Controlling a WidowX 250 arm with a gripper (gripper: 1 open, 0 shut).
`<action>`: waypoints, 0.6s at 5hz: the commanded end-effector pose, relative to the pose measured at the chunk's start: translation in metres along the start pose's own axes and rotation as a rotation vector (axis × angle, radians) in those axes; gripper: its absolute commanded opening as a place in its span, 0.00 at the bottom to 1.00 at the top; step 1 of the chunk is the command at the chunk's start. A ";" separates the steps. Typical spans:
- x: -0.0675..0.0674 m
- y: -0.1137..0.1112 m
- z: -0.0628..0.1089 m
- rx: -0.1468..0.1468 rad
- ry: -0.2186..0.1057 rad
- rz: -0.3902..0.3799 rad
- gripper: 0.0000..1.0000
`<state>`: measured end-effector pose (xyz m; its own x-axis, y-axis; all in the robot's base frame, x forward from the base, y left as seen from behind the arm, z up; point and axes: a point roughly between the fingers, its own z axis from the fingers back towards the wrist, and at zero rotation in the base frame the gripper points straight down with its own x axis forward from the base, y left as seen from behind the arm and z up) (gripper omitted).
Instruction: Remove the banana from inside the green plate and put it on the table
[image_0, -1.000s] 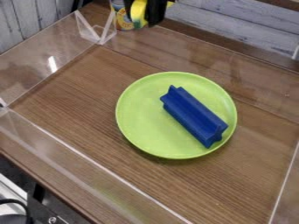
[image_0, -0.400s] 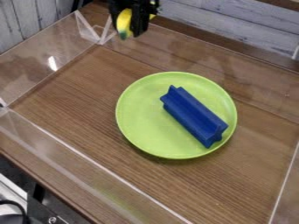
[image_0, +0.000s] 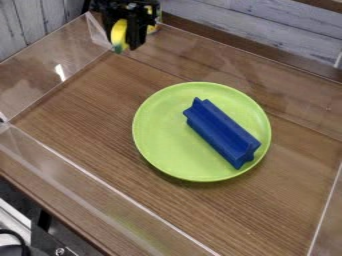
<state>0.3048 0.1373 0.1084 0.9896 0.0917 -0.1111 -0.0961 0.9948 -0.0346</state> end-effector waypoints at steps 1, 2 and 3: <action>-0.002 0.012 0.006 0.027 -0.049 -0.002 0.00; 0.000 0.022 -0.006 0.035 -0.046 0.000 0.00; 0.001 0.028 -0.022 0.038 -0.042 0.010 0.00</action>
<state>0.2991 0.1593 0.0708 0.9889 0.0942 -0.1148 -0.0968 0.9951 -0.0177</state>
